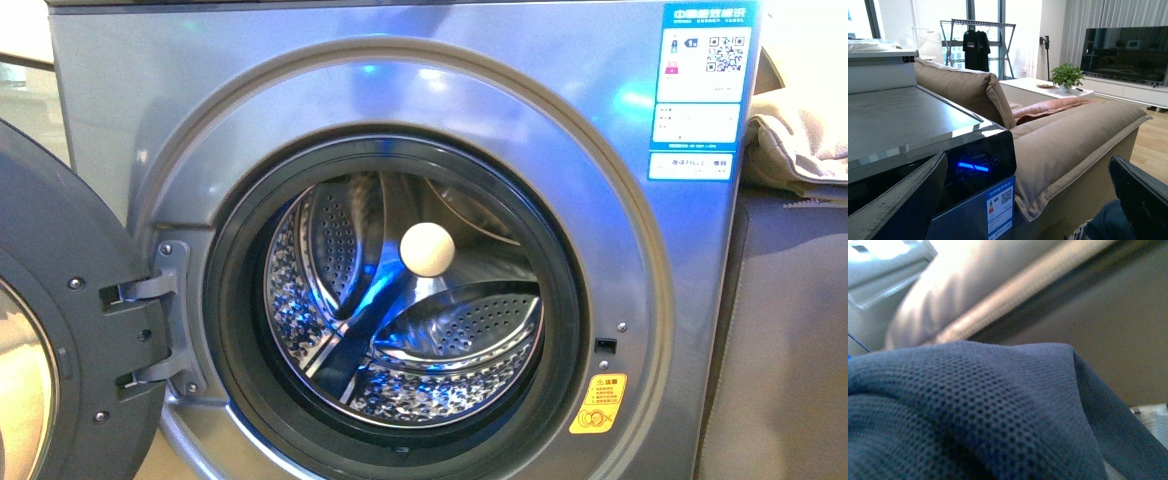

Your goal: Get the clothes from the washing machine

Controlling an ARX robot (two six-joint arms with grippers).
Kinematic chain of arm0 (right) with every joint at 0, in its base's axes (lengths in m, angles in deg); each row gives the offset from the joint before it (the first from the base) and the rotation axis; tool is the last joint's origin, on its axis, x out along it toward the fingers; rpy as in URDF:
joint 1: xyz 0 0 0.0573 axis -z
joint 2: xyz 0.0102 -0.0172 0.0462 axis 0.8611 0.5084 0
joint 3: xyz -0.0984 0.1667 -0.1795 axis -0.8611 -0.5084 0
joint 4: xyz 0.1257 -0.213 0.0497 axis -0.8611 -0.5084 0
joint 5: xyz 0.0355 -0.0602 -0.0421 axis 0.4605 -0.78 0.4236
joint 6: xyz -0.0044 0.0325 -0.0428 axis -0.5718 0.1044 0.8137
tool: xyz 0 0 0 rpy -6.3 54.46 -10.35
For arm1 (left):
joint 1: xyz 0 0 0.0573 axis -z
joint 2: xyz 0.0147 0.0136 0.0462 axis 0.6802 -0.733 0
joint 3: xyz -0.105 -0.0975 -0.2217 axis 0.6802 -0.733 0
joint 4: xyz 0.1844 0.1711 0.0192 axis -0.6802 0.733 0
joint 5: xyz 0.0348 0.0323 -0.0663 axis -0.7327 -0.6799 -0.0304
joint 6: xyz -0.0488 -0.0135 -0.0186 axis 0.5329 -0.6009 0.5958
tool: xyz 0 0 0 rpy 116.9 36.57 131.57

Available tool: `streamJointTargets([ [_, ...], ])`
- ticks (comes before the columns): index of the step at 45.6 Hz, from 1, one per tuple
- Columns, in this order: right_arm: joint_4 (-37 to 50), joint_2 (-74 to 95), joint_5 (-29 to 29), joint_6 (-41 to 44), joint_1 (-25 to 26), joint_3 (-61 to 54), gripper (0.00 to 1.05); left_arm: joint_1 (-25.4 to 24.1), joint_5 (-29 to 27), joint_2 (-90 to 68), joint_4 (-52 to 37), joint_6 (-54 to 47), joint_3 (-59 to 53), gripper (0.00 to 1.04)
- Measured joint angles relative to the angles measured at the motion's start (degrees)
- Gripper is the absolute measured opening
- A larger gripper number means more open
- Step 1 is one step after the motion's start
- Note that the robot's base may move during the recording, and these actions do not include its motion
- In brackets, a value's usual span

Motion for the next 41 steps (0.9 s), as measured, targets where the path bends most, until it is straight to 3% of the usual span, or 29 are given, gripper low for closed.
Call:
streamJointTargets([
  [8,-2.4,5.1,-0.1,9.4,1.4,-8.3,0.16,0.0,0.0,0.0,0.0,0.0,0.0,0.98],
  [14,-3.6,13.2,-3.4,18.4,1.6,-13.0,0.16,0.0,0.0,0.0,0.0,0.0,0.0,0.98],
  [24,-5.9,23.3,-7.3,26.6,0.5,-13.6,0.17,0.0,0.0,0.0,0.0,0.0,0.0,0.98],
  [41,2.0,32.5,-15.0,24.8,-5.3,-10.4,0.74,0.0,0.0,0.0,0.0,0.0,0.0,0.98],
])
